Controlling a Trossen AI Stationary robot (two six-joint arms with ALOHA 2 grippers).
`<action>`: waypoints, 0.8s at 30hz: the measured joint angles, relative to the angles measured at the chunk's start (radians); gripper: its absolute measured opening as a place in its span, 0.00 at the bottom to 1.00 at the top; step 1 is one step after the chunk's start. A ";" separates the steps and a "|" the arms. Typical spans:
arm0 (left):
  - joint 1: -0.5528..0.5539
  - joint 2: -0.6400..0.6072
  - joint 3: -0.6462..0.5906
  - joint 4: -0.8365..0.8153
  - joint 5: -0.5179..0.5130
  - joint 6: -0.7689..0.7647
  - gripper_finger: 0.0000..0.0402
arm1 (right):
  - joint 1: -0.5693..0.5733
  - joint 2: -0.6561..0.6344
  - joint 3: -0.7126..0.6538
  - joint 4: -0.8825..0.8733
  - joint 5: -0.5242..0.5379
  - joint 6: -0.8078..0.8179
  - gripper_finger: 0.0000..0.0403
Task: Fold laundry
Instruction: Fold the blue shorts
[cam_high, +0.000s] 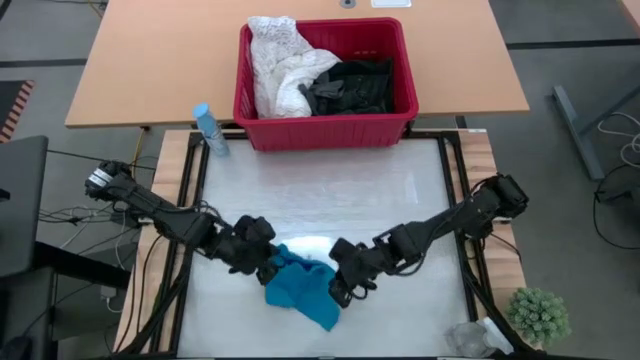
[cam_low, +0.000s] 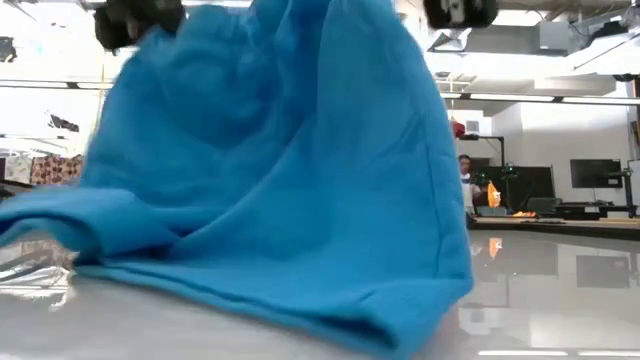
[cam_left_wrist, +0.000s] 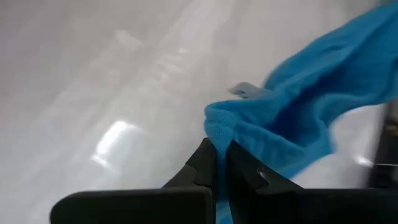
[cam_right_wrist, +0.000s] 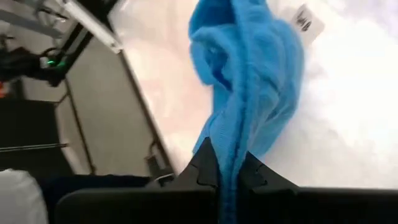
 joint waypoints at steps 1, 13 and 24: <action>0.019 0.000 -0.013 0.004 0.000 0.017 0.00 | -0.012 0.000 0.000 -0.014 0.000 -0.012 0.08; 0.223 0.000 -0.136 0.102 0.040 0.212 0.00 | -0.147 -0.001 -0.093 -0.088 0.002 -0.047 0.08; 0.372 0.000 -0.278 0.306 0.063 0.331 0.05 | -0.302 0.000 -0.168 -0.093 0.026 -0.071 0.20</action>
